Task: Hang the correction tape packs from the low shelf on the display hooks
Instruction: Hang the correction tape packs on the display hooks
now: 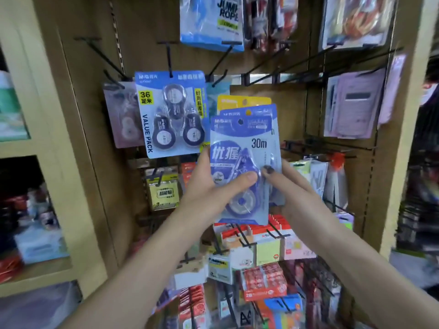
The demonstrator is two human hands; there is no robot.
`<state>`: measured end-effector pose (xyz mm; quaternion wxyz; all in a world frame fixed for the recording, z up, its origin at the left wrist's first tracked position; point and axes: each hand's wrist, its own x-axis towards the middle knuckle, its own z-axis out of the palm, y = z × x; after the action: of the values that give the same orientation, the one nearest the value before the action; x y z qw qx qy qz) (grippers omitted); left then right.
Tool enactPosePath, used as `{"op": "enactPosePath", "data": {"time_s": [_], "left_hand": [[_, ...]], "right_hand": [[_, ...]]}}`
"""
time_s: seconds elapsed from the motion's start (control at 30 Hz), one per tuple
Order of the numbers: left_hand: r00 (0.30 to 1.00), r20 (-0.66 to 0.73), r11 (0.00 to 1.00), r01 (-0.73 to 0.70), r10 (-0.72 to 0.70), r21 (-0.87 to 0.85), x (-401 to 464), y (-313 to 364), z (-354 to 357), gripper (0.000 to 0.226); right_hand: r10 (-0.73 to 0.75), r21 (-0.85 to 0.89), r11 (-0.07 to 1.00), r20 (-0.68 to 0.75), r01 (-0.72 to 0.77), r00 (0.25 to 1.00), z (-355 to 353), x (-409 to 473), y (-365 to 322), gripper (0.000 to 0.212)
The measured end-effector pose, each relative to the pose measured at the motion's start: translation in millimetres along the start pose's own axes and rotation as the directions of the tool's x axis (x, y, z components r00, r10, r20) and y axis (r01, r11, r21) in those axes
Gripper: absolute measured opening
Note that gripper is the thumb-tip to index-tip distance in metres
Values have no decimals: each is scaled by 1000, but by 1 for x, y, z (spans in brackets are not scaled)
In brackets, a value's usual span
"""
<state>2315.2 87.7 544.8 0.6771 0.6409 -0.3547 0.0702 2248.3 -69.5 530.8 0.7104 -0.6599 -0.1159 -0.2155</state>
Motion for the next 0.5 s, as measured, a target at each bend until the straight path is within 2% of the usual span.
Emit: {"op": "enactPosePath", "data": {"time_s": [0.2,0.33,0.5], "left_hand": [[996,-68,998,-55,55,-3,47,23,3,47],[997,-73,999,-30,33,43,70,32,0,64],[997,-75,999,22,-19,49,90,32,1,54]], "right_hand": [[-2,-28,1000,-1,2,1000,-9,54,-34,28],[6,-12,1000,24,-5,1000,-10,79,-45,28],[36,-8,999,42,-35,998,-11,101,-51,20]]}}
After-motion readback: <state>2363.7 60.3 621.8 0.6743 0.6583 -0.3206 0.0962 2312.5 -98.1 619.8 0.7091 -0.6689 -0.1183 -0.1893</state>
